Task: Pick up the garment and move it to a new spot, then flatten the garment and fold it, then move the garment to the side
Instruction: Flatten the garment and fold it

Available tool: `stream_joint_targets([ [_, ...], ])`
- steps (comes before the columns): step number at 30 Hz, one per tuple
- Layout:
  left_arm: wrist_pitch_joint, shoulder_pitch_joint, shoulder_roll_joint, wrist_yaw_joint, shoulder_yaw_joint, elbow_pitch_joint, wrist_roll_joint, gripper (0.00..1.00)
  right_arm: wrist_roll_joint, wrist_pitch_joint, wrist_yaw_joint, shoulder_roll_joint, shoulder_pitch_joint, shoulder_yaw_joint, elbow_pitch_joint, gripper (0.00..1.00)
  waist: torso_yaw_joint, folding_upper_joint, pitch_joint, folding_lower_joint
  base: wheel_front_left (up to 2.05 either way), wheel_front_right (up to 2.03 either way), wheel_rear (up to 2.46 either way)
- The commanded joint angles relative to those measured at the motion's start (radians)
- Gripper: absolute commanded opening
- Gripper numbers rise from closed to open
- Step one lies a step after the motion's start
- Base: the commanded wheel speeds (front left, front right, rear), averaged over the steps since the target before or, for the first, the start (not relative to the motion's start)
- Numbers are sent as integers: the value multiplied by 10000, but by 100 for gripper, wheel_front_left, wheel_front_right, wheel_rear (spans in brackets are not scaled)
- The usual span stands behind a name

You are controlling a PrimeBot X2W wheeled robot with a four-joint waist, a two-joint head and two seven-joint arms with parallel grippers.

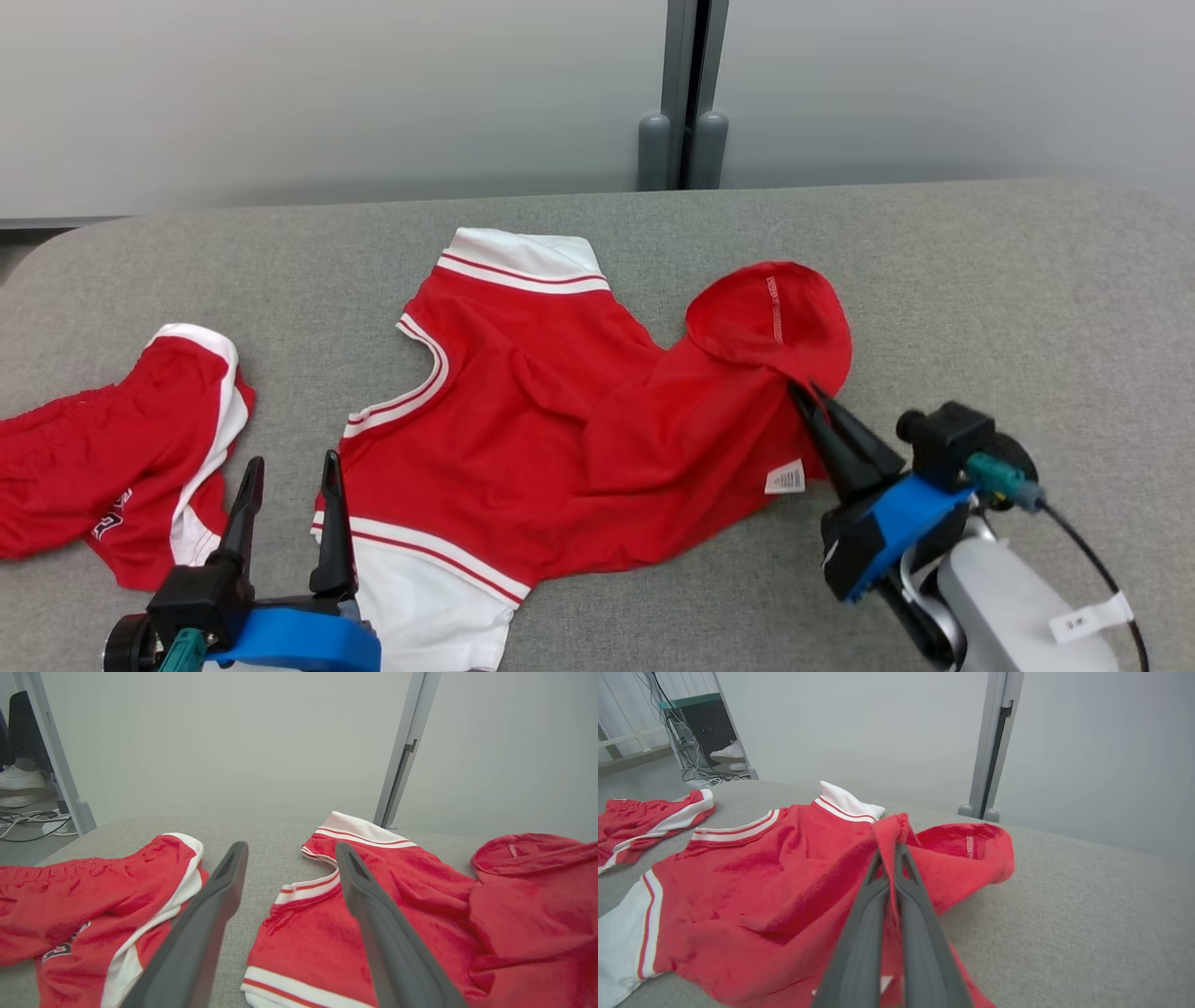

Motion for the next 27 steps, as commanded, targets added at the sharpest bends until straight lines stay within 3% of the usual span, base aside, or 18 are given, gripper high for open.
stream_joint_targets([
  [1, -47, 122, -4, -2, 23, -11, -66, 100, -84, 1, 1, -75, 590, 196, -318, 0, -18, -2, -110, -1, 0, 0, 0],
  [10, -47, 406, -2, 142, -98, -101, -256, 100, -290, 1, 1, -550, 2920, 1202, -1647, 0, -192, -2, -228, -1, 0, 0, 0],
  [15, -45, 310, -2, 151, -113, -133, -221, 100, -175, 1, 1, -509, 3380, 1195, -1835, 0, -342, -2, -163, -1, 0, 0, 0],
  [16, -45, 292, -2, 144, -108, -135, -200, 100, -158, 1, 1, -476, 3406, 1116, -1867, 9, -366, -2, -153, -1, 0, 0, 0],
  [17, -45, 275, -2, 137, -96, -137, -180, 100, -187, 1, 1, -452, 3416, 1035, -1928, 47, -385, -2, -145, -1, 0, 0, 0],
  [18, -45, 259, -2, 132, -89, -139, -168, 100, -218, 1, 1, -424, 3427, 926, -2005, 100, -400, -2, -136, -1, 0, 0, 0],
  [27, -45, 262, -2, 94, -65, -151, -151, 100, -499, 1, 1, -488, 3608, -655, -2850, 100, -358, -2, -123, -1, 0, 0, 0],
])
